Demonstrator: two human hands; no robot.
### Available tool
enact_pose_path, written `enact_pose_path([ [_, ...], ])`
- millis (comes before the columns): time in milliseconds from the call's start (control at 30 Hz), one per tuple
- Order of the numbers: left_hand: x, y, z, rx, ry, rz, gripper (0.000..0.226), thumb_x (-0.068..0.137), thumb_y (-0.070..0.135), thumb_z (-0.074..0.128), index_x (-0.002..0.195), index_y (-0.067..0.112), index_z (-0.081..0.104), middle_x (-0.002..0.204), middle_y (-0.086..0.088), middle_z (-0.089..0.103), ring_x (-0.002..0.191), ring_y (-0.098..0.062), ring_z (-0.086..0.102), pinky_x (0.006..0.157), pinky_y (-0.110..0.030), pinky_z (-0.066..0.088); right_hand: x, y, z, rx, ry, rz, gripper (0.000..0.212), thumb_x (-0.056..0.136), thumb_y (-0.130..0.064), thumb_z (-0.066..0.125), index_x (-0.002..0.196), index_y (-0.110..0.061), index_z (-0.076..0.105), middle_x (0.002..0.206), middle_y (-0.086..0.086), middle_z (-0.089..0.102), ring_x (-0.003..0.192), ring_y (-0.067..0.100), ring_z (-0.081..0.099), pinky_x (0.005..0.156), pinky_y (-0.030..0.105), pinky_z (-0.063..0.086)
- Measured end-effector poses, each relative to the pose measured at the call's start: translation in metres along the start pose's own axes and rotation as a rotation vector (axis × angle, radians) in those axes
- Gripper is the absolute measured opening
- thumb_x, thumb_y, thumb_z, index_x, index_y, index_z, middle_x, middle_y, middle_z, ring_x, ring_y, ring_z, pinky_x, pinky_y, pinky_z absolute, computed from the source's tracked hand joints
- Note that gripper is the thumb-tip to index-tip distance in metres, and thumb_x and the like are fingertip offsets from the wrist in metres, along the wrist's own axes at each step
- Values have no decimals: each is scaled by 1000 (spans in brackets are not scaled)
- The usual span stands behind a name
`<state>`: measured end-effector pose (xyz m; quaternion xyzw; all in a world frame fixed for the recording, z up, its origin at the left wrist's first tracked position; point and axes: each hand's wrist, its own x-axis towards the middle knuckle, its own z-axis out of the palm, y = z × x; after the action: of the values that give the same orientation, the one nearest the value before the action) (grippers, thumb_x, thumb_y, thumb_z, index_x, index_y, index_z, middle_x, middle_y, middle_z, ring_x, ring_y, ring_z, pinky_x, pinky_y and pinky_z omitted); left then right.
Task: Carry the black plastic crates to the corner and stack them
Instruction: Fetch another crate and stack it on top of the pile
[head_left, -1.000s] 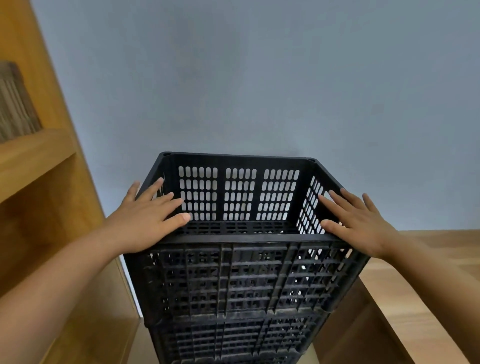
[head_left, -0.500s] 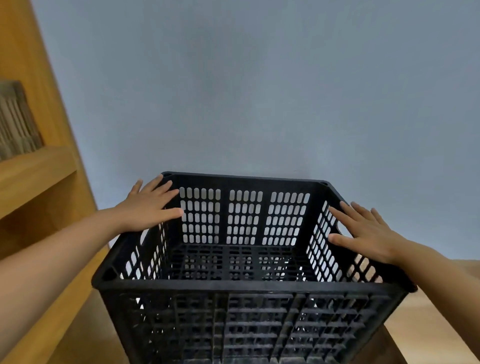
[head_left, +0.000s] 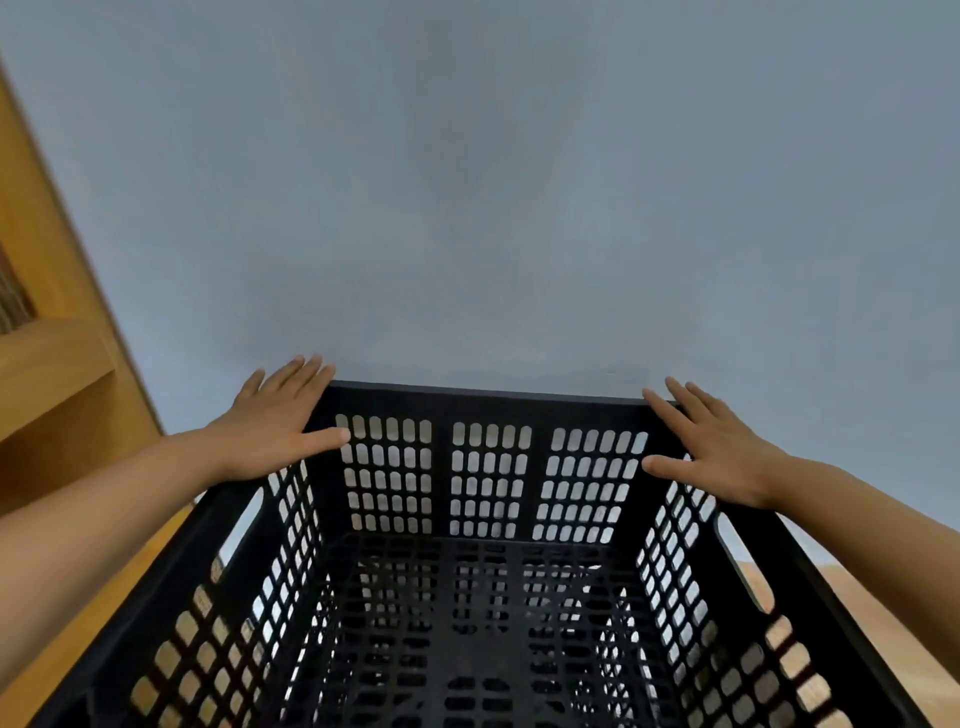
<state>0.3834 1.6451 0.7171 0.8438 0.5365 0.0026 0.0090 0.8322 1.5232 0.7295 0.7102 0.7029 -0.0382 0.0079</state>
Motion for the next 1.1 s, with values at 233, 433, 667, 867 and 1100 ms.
enact_pose_path([
  [233, 1, 3, -1, 162, -12, 34, 114, 56, 86, 4, 148, 22, -16, 156, 0, -22, 142, -12, -21, 115, -40, -14, 50, 6, -3, 14, 16, -20, 104, 66, -83, 24, 149, -32, -12, 160, 1, -11, 147, 20, -7, 119, 40, 1],
  [433, 40, 70, 0, 192, -1, 182, 99, 82, 73, 30, 147, 17, -18, 157, -5, -20, 143, -14, -19, 115, -42, -15, 51, 11, 1, -17, 14, -45, 100, 68, -82, 25, 149, -35, -10, 160, -1, -8, 147, 19, -5, 119, 41, 4],
  [667, 93, 167, 24, 234, 143, 321, 96, 82, 69, 32, 148, 18, -17, 159, -3, -15, 146, -20, -11, 116, -52, -5, 52, 13, 2, 7, 34, -35, 88, 84, -69, 39, 150, -34, -7, 160, -2, -9, 147, 20, -6, 119, 41, 5],
  [867, 97, 167, 30, 282, 203, 305, 93, 83, 67, 32, 148, 19, -14, 159, -2, -14, 146, -20, -13, 116, -51, -7, 56, 13, -2, 31, 22, -25, 88, 83, -68, 42, 151, -33, -2, 161, -1, -3, 147, 21, -3, 117, 41, 9],
  [1100, 86, 170, 28, 268, 167, 283, 93, 84, 65, 36, 148, 21, -14, 159, -1, -15, 146, -18, -13, 116, -49, -7, 49, 12, 0, -7, 38, -35, 87, 83, -68, 42, 151, -32, 3, 160, 0, 4, 147, 24, 4, 116, 43, 13],
])
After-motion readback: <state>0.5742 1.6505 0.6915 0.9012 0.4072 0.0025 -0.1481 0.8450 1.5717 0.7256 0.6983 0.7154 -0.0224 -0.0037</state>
